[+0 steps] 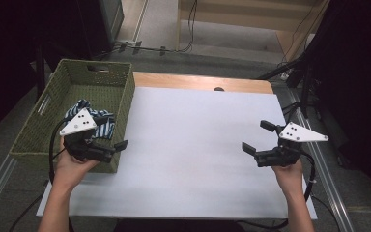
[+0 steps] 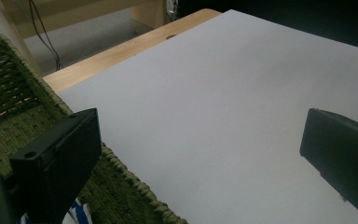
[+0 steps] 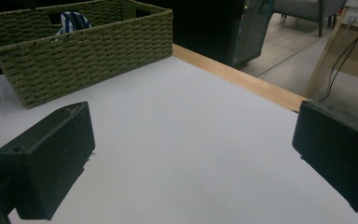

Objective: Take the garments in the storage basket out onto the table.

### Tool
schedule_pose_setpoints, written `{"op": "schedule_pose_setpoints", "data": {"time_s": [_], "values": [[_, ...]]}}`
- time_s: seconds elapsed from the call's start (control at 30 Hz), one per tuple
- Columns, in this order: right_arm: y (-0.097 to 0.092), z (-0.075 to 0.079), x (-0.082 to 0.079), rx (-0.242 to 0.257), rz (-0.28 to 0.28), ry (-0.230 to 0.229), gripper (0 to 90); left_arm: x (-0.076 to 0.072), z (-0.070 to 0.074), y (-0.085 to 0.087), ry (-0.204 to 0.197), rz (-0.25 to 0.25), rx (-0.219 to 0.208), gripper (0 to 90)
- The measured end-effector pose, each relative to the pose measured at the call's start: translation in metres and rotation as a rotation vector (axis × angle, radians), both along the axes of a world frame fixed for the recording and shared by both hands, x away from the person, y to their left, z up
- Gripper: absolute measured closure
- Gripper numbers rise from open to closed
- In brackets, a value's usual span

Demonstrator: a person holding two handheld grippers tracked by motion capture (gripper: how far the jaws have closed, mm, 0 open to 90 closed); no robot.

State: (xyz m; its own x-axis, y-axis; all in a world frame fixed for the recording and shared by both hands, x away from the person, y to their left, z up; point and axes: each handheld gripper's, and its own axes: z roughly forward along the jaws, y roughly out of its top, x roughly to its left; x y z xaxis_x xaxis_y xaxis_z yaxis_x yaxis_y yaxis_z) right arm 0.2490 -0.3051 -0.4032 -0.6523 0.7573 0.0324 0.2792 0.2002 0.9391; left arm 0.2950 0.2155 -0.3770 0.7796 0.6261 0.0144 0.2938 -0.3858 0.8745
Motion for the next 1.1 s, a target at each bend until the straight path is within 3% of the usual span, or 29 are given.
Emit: {"op": "schedule_pose_setpoints", "data": {"time_s": [0.53,0.7,0.97,1.1], "values": [[-0.009,0.002,-0.001,0.02,-0.018,-0.003,0.0,0.018,0.012,0.015,0.006,0.087,0.089,0.0],[-0.009,0.0,0.001,0.012,-0.016,0.003,0.0,0.031,0.013,0.023,0.026,0.145,0.156,0.0],[-0.009,0.0,0.001,0.009,-0.016,0.004,0.0,0.042,0.016,0.034,0.048,0.182,0.195,0.0],[-0.008,0.0,0.001,0.011,-0.014,0.009,0.0,0.053,0.017,0.042,0.082,0.215,0.232,0.0]]}}
